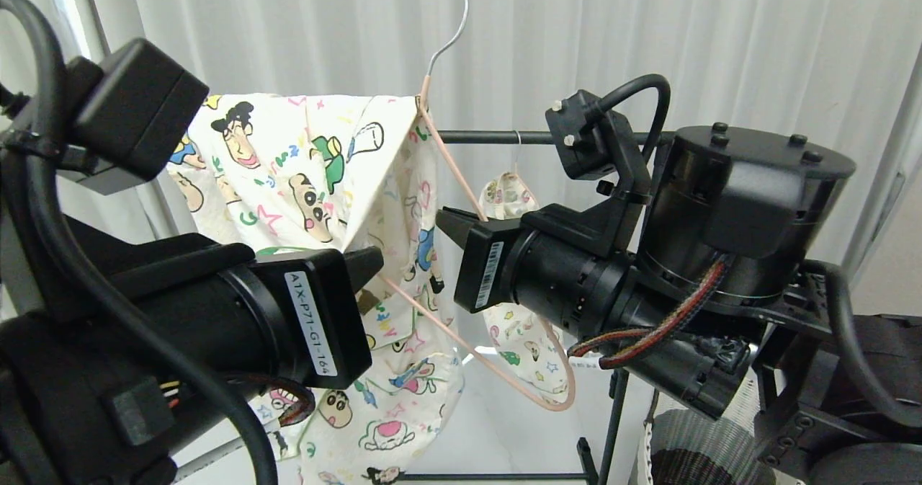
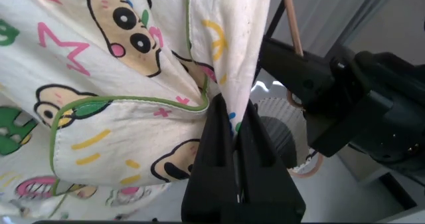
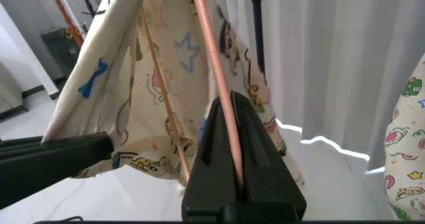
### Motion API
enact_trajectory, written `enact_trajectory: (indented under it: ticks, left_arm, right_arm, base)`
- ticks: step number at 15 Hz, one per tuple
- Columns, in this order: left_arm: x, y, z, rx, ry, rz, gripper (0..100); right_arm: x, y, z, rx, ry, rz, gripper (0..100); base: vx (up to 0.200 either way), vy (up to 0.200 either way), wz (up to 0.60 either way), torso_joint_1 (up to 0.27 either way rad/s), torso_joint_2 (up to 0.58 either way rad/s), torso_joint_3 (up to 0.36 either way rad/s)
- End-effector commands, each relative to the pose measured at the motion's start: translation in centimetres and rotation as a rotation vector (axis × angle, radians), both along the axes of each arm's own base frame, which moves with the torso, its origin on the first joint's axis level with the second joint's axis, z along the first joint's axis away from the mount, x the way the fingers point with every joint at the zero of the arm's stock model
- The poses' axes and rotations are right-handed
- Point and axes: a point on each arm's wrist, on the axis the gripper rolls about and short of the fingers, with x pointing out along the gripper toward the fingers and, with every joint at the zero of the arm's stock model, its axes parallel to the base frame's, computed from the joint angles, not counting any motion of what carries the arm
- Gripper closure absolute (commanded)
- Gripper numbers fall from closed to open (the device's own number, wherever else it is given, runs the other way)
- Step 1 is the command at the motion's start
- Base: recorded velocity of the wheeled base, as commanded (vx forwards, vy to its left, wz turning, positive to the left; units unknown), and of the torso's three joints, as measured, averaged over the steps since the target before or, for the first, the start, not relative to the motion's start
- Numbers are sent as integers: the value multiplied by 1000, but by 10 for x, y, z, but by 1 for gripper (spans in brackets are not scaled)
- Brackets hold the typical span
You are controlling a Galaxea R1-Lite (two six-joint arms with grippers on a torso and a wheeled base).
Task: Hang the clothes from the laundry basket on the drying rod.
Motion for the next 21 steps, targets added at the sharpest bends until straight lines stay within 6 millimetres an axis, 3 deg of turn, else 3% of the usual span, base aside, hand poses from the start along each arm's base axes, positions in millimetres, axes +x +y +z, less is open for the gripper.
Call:
enact_trajectory:
  ticks: [1, 5, 12, 17, 21]
  left_arm:
    - [0, 1, -1, 3, 2, 3, 100]
    - [-2, 4, -23, 72, 33, 4, 100]
    - [-3, 7, -26, 82, 36, 7, 100]
    - [-6, 29, -49, 146, 55, 68, 100]
    - [-6, 30, -54, 161, 63, 70, 100]
  right_arm:
    - [1, -1, 0, 1, -1, -5, 100]
    - [9, -7, 3, 2, -15, -40, 100]
    - [13, -10, 2, -3, -19, -54, 100]
    - [26, -20, 5, -1, -29, -116, 100]
    - [27, -21, 6, -1, -31, -121, 100]
  base:
    - [0, 0, 0, 0, 0, 0]
    - [0, 0, 0, 0, 0, 0]
    - [0, 0, 0, 0, 0, 0]
    - [0, 0, 0, 0, 0, 0]
    - [0, 0, 0, 0, 0, 0]
